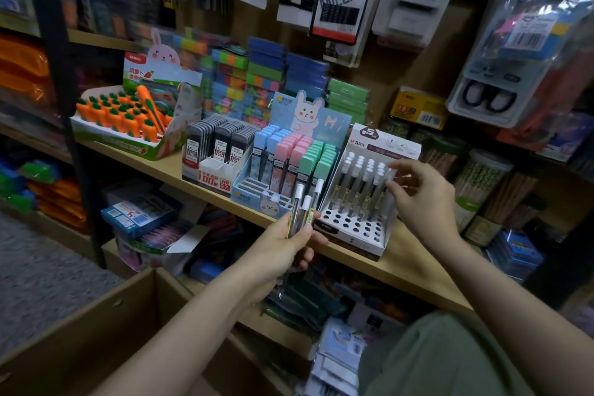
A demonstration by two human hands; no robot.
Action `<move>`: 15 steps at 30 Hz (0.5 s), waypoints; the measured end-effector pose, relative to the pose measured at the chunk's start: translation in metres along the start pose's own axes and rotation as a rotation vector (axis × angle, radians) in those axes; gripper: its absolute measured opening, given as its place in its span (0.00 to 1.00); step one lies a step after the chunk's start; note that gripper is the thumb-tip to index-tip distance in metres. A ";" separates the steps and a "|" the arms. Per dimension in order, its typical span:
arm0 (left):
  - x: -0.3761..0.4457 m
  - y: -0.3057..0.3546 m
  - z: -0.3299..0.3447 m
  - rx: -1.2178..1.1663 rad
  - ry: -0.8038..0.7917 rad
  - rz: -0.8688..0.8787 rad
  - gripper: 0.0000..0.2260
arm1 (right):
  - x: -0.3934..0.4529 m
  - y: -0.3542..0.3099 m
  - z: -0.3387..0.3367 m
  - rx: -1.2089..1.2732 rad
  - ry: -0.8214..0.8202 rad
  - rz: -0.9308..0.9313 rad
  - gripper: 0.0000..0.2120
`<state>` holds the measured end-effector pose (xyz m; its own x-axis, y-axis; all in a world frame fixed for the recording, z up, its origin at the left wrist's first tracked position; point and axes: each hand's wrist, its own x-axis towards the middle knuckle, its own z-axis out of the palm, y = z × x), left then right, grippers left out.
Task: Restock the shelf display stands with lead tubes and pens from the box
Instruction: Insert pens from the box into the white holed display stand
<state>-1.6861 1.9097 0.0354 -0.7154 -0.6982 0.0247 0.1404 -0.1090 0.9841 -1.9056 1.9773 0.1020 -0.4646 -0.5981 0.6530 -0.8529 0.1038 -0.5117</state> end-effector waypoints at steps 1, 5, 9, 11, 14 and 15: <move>0.000 0.000 0.000 -0.002 0.000 -0.003 0.10 | 0.001 0.000 0.001 -0.021 -0.009 0.008 0.13; -0.004 0.003 0.001 -0.004 -0.036 -0.008 0.10 | -0.005 -0.002 0.000 -0.071 -0.030 0.006 0.14; -0.010 0.012 0.001 -0.164 -0.133 -0.046 0.11 | -0.025 -0.011 -0.002 -0.012 0.042 -0.078 0.17; -0.012 0.014 0.001 -0.243 -0.185 -0.075 0.12 | -0.033 -0.026 0.002 0.147 -0.088 -0.066 0.14; -0.014 0.016 0.004 -0.226 -0.223 -0.082 0.11 | -0.042 -0.050 0.013 0.376 -0.285 0.002 0.14; -0.015 0.015 0.004 -0.206 -0.226 -0.074 0.11 | -0.043 -0.056 0.016 0.428 -0.290 0.022 0.14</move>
<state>-1.6765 1.9213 0.0510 -0.8596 -0.5107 0.0158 0.2017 -0.3109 0.9288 -1.8345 1.9846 0.0936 -0.3442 -0.8015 0.4890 -0.6417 -0.1793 -0.7457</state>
